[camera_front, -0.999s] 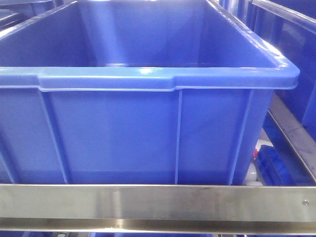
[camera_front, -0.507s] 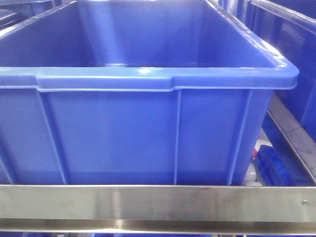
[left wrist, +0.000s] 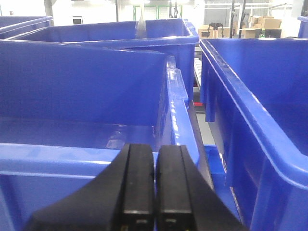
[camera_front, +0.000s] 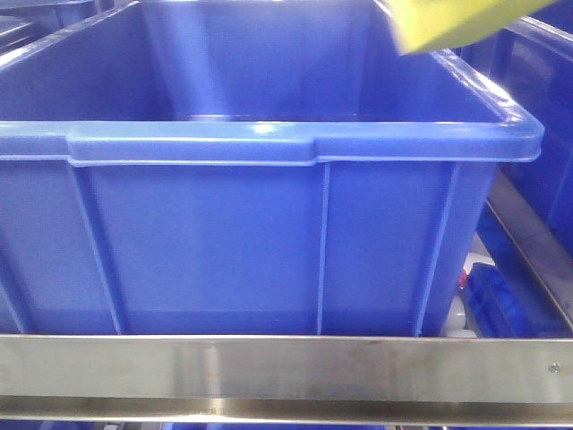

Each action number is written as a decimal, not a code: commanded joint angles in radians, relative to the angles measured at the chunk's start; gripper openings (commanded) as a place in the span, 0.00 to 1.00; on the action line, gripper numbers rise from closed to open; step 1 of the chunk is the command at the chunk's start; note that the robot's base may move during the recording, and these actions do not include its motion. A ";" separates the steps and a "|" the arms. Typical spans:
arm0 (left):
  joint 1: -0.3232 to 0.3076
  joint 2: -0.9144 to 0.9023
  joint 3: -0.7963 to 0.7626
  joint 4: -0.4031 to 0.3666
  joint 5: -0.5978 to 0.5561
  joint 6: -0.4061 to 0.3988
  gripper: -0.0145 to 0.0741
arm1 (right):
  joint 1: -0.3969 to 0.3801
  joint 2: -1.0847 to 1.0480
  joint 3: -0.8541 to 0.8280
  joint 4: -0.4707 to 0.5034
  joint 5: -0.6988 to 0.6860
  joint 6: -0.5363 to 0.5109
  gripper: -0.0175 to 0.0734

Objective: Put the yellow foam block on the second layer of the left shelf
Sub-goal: 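Move the right gripper over the blue bin and lower the cube, then open the right gripper to release the cube into the bin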

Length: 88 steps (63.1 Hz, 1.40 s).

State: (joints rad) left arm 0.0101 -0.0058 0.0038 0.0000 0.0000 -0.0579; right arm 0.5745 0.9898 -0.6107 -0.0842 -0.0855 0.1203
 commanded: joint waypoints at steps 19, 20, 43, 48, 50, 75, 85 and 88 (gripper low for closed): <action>0.000 -0.017 0.027 -0.006 -0.082 -0.003 0.30 | 0.009 0.158 -0.137 -0.011 -0.131 0.029 0.76; 0.000 -0.017 0.027 -0.006 -0.082 -0.003 0.30 | 0.009 0.158 -0.139 -0.011 -0.130 0.029 0.77; 0.000 -0.017 0.027 -0.006 -0.082 -0.003 0.30 | 0.009 0.158 -0.157 -0.011 -0.120 0.031 0.86; 0.000 -0.017 0.027 -0.006 -0.082 -0.003 0.30 | 0.009 0.156 -0.158 -0.010 -0.124 0.031 0.86; 0.000 -0.017 0.027 -0.006 -0.082 -0.003 0.30 | 0.009 0.152 -0.158 -0.006 -0.127 0.031 0.85; 0.000 -0.017 0.027 -0.006 -0.082 -0.003 0.30 | -0.117 0.020 -0.137 -0.005 -0.119 0.031 0.23; 0.000 -0.017 0.027 -0.006 -0.082 -0.003 0.30 | -0.183 -0.108 -0.062 -0.005 -0.114 0.031 0.22; 0.000 -0.017 0.027 -0.006 -0.082 -0.003 0.30 | -0.208 -0.147 -0.027 -0.005 -0.113 0.031 0.22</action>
State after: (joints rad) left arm 0.0101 -0.0058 0.0038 0.0000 0.0000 -0.0579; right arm 0.4012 0.9090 -0.6505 -0.0865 -0.1247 0.1510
